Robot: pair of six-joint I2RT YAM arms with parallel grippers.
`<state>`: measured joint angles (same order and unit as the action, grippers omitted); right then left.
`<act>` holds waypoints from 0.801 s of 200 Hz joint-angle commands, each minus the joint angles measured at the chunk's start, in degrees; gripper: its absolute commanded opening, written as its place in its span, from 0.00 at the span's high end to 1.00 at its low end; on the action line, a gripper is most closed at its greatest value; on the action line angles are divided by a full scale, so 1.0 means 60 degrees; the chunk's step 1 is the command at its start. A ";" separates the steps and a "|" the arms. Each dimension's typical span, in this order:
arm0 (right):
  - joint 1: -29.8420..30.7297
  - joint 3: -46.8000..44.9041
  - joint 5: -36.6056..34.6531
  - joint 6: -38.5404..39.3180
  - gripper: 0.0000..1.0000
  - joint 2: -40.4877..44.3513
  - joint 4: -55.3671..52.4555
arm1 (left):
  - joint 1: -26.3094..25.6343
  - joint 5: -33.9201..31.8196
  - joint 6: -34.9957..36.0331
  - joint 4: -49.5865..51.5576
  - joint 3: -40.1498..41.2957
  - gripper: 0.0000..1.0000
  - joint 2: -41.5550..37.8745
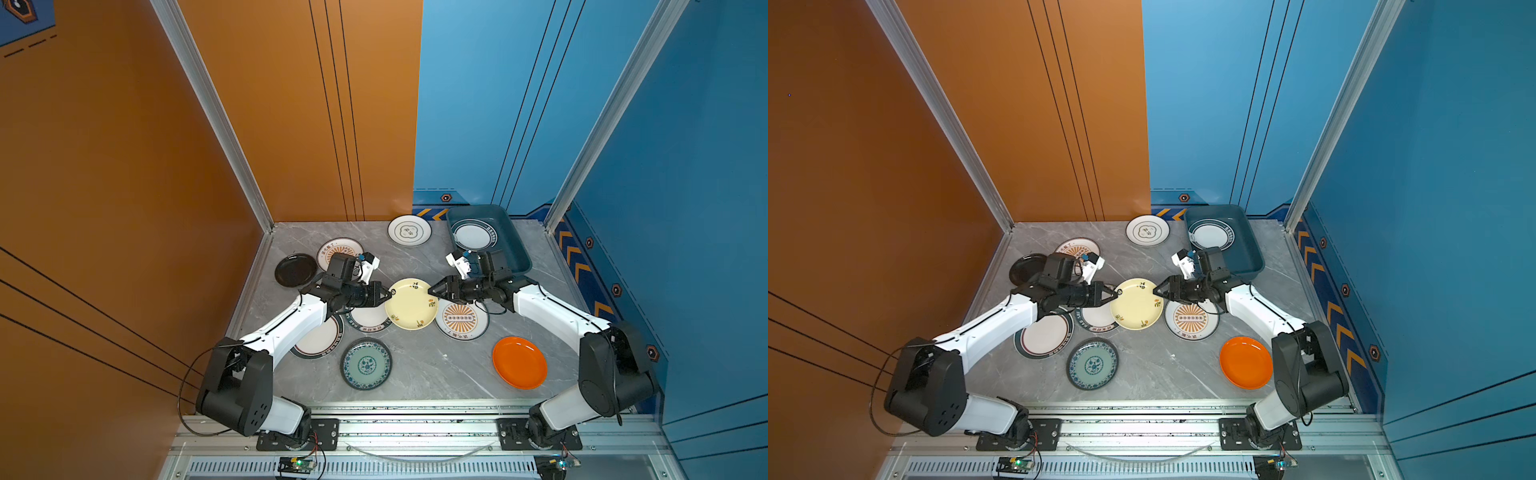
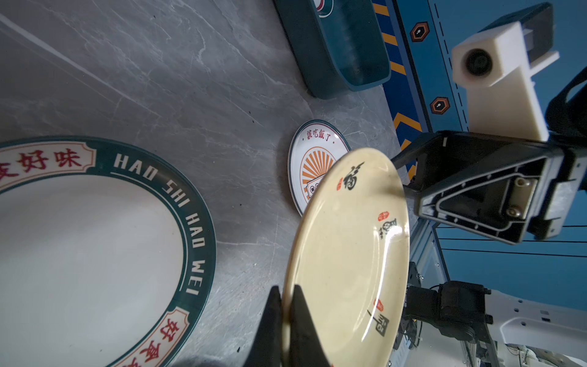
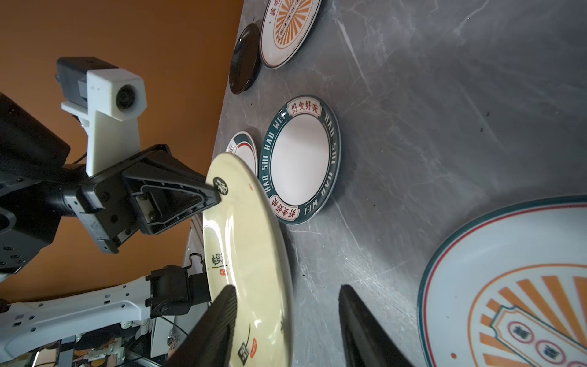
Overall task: Place the plates into the plastic bin on the countertop
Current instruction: Place the plate in the plastic bin.
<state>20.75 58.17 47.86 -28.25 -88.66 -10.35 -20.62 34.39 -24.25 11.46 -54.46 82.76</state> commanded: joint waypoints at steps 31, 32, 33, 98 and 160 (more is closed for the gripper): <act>0.0203 0.0445 0.0650 0.0154 0.61 -0.0590 -0.0222 | 0.0083 0.0345 0.0013 -0.0006 -0.0353 1.00 0.0064; 0.0210 0.0443 0.0658 0.0146 0.62 -0.0597 -0.0208 | 0.0083 0.0346 0.0013 -0.0006 -0.0348 1.00 0.0064; 0.0214 0.0450 0.0662 0.0142 0.62 -0.0608 -0.0201 | 0.0083 0.0347 0.0013 -0.0014 -0.0345 1.00 0.0064; 0.0407 0.0610 0.1001 -0.0064 0.78 -0.1115 -0.0127 | 0.0083 0.0318 -0.0009 -0.0008 -0.0328 1.00 0.0048; 0.0397 0.0621 0.1211 -0.0479 1.00 -0.1326 0.0204 | 0.0066 0.0275 -0.0067 -0.0373 -0.0291 0.99 0.0013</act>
<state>22.50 60.95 55.42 -30.20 -95.55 -9.78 -20.10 35.03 -24.25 11.14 -54.50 83.15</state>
